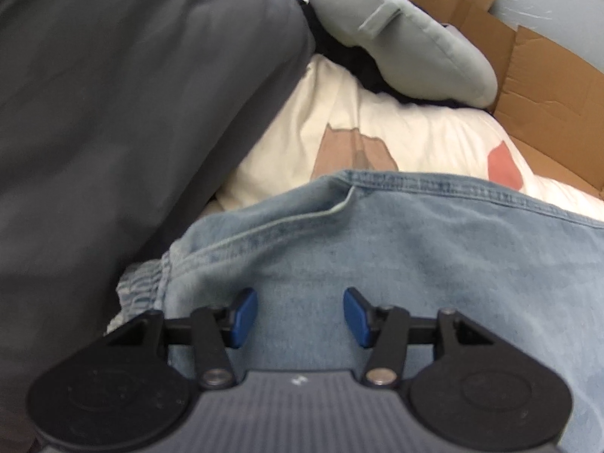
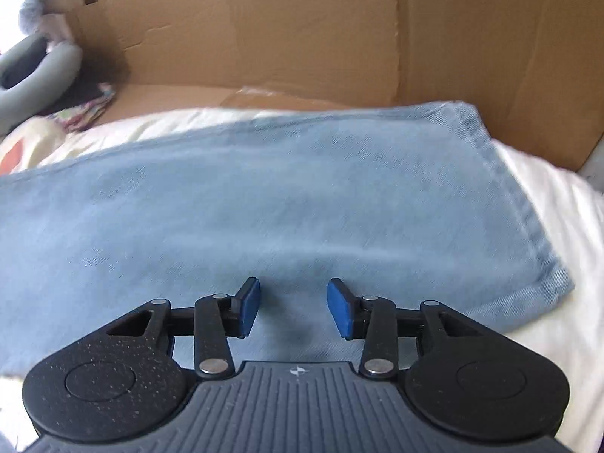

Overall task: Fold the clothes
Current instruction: 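Open both grippers and move them over the folded jeans near the box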

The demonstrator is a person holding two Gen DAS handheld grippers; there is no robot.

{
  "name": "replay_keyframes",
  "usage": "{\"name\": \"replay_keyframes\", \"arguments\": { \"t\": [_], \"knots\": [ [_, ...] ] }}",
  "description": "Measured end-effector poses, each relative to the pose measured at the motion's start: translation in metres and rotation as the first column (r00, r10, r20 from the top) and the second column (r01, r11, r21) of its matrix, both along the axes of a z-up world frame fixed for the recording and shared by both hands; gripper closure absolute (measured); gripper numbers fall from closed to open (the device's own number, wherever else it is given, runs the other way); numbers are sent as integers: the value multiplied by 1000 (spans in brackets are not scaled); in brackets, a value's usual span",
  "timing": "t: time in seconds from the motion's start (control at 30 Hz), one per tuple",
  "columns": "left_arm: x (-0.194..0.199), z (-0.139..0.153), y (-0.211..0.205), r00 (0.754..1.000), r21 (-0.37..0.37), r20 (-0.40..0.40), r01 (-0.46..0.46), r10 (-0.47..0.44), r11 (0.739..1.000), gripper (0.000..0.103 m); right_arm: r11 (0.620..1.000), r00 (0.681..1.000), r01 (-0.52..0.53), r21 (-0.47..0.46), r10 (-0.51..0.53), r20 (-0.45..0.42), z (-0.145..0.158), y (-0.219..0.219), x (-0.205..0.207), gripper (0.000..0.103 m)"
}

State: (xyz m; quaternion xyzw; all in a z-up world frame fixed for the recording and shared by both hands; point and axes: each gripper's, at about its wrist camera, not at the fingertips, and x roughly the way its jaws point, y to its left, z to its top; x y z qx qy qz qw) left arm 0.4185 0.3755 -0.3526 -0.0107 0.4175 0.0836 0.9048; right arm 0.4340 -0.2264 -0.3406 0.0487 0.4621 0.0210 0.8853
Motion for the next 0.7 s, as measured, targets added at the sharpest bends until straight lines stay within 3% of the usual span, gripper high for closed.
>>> {"name": "replay_keyframes", "arguments": {
  "t": [0.33,0.7],
  "knots": [
    [19,-2,9,999,-39,36,-4,5,999,48,994,994,105,-32,-104,25,-7,-31,57,58],
    [39,-7,17,999,-97,-26,-37,35,995,48,981,981,189,-43,-188,42,-9,-58,103,59]
  ]
}}
